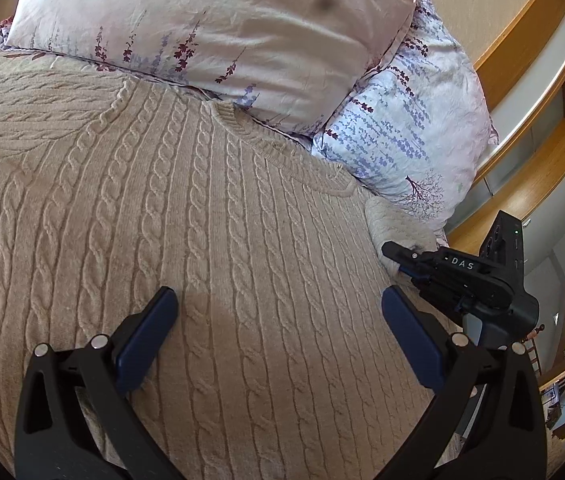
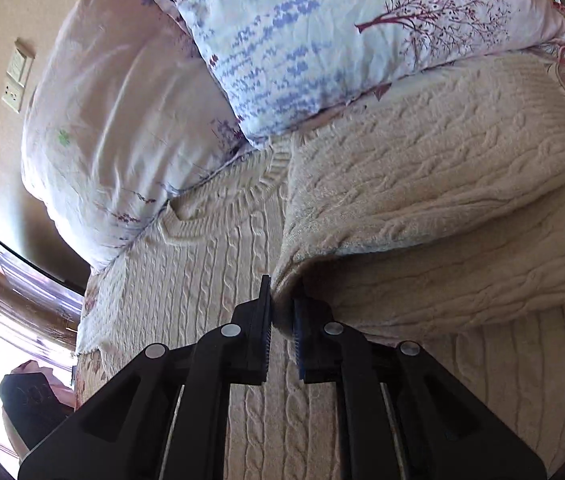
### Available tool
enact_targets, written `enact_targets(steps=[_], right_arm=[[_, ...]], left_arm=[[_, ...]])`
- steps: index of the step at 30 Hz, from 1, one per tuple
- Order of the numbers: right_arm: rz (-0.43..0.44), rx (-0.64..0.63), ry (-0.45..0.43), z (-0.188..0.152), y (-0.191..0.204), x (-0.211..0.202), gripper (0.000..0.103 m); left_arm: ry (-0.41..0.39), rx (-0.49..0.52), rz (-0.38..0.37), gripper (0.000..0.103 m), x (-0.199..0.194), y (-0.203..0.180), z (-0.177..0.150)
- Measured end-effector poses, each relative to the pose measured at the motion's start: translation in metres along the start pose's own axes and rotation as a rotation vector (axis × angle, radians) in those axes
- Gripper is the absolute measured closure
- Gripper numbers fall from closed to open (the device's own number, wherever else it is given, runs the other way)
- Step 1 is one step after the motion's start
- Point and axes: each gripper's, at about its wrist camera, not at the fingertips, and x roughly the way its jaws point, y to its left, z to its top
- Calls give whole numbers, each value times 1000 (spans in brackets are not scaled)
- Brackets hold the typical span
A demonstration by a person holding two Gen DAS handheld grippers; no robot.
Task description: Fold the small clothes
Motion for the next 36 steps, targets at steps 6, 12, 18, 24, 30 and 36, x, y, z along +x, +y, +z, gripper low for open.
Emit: enact_targets(steps=[6, 12, 18, 24, 30, 36], right_arm=[[37, 92, 26, 5, -8, -3, 76], [19, 167, -72, 13, -26, -37, 54], [-45, 307, -156, 24, -67, -58, 54], [-127, 374, -248, 34, -93, -71, 60], [-233, 261, -317, 52, -77, -71, 92], [-54, -27, -347, 51, 20, -57, 93]], left_arm=[[8, 25, 36, 2, 1, -5, -1], [-27, 94, 120, 2, -26, -4, 3], [-28, 115, 147, 2, -51, 7, 22], [-80, 163, 167, 2, -67, 13, 33], [-133, 147, 151, 2, -72, 25, 42], [-158, 122, 67, 2, -76, 38, 46]])
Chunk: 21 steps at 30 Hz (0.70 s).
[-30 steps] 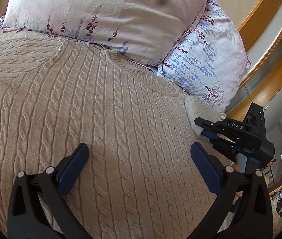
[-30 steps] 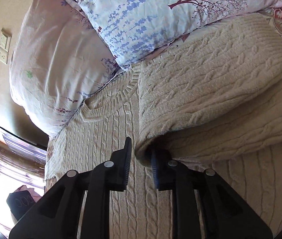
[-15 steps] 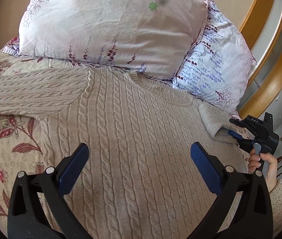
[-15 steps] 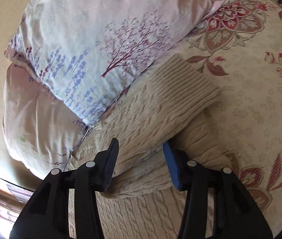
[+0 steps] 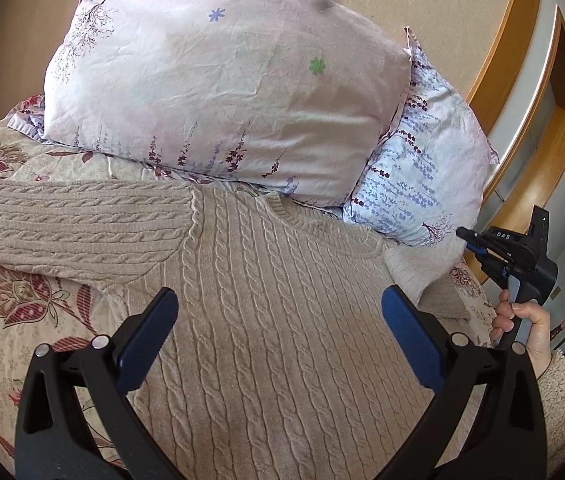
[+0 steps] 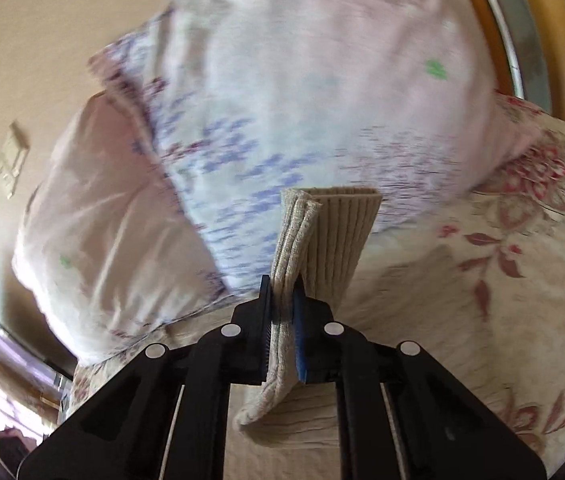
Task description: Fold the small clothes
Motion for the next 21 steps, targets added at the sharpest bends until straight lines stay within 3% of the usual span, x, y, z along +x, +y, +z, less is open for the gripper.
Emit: enact_targets(steps=[5, 7, 11, 12, 13, 15, 18, 21], right_arm=[[216, -192, 182, -50, 94, 37, 93], [231, -249, 289, -81, 122, 63, 93], [181, -302, 559, -136, 143, 115, 82], [203, -286, 546, -138, 143, 112, 76], [225, -276, 537, -135, 142, 106, 57], [293, -198, 541, -125, 131, 87, 37], [330, -52, 452, -101, 97, 46, 33], [313, 99, 371, -79, 49, 12, 33]], left_arm=[[6, -116, -64, 2, 0, 16, 4], [8, -154, -71, 2, 1, 21, 5], [32, -200, -95, 6, 6, 28, 5], [39, -210, -108, 9, 8, 29, 6], [48, -219, -124, 11, 10, 30, 7], [67, -236, -150, 17, 17, 30, 10], [133, -274, -192, 29, 37, 27, 16], [216, -337, -221, 42, 64, 24, 16]])
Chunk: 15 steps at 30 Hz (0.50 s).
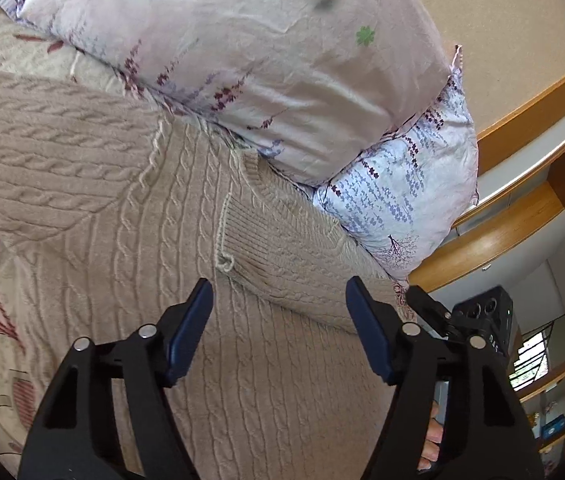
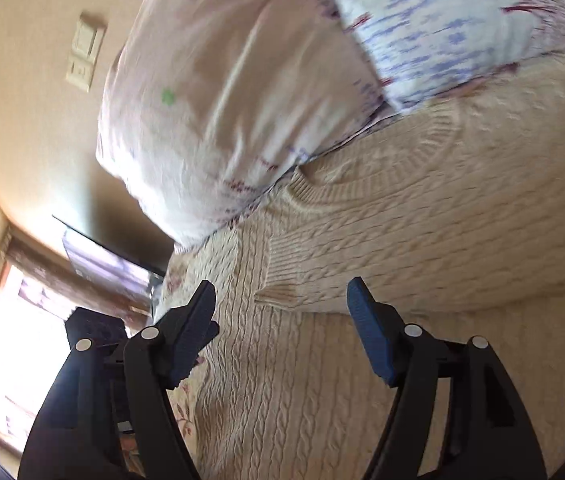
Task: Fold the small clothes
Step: 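Grasp the other sleeve cuff with the left tool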
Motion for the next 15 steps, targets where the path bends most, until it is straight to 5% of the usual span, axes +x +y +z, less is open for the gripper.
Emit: enact_targets(steps=[10, 15], right_arm=[[-114, 395, -360, -1, -117, -135, 37], [-117, 475, -382, -5, -141, -142, 38]], left_arm=[[67, -123, 82, 57, 50, 2, 9], [67, -168, 104, 94, 64, 6, 14]])
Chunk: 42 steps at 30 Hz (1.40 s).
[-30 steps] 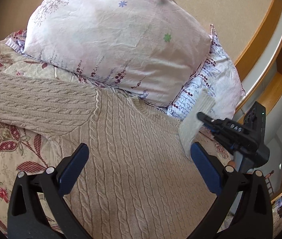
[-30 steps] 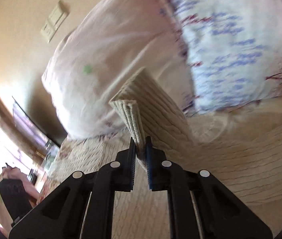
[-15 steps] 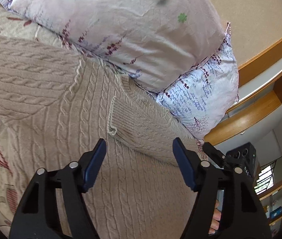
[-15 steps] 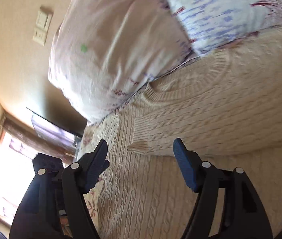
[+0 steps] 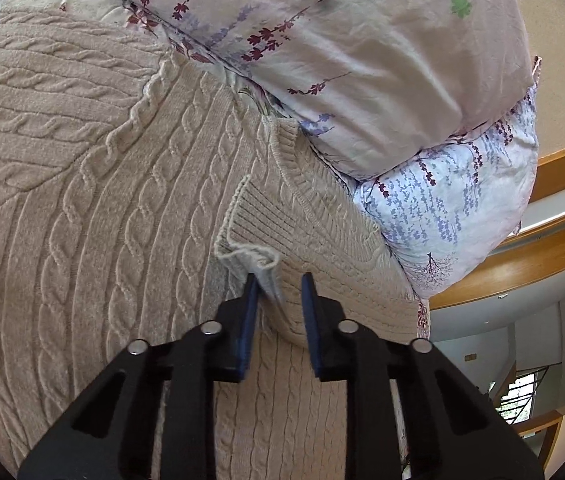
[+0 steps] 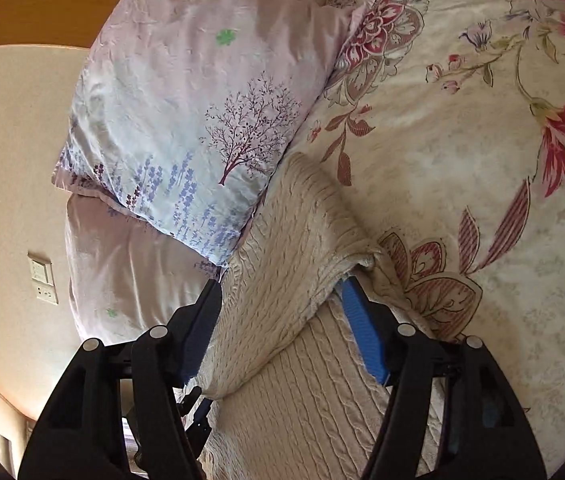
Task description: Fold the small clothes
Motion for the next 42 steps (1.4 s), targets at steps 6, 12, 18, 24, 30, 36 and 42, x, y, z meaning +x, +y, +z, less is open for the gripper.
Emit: enact_targets(steps=[6, 12, 18, 24, 30, 36, 42], right_arm=[[-15, 16, 84, -4, -4, 28, 39], [-39, -21, 73, -7, 2, 40, 45], [-102, -31, 55, -9, -2, 52, 67], [-197, -37, -29, -18, -8, 47, 95], [-285, -166, -12, -32, 16, 44, 61], [-244, -398, -61, -55, 64, 25, 37], [-245, -455, 26, -50, 76, 66, 37]], left_arm=[[-49, 46, -25, 96, -10, -6, 9], [-153, 78, 6, 96, -48, 0, 31], [-113, 40, 57, 96, -43, 28, 30], [-83, 59, 108, 93, -30, 38, 22], [-83, 74, 86, 71, -48, 38, 20], [-194, 108, 73, 48, -121, 51, 20], [-326, 30, 150, 45, -196, 99, 22]])
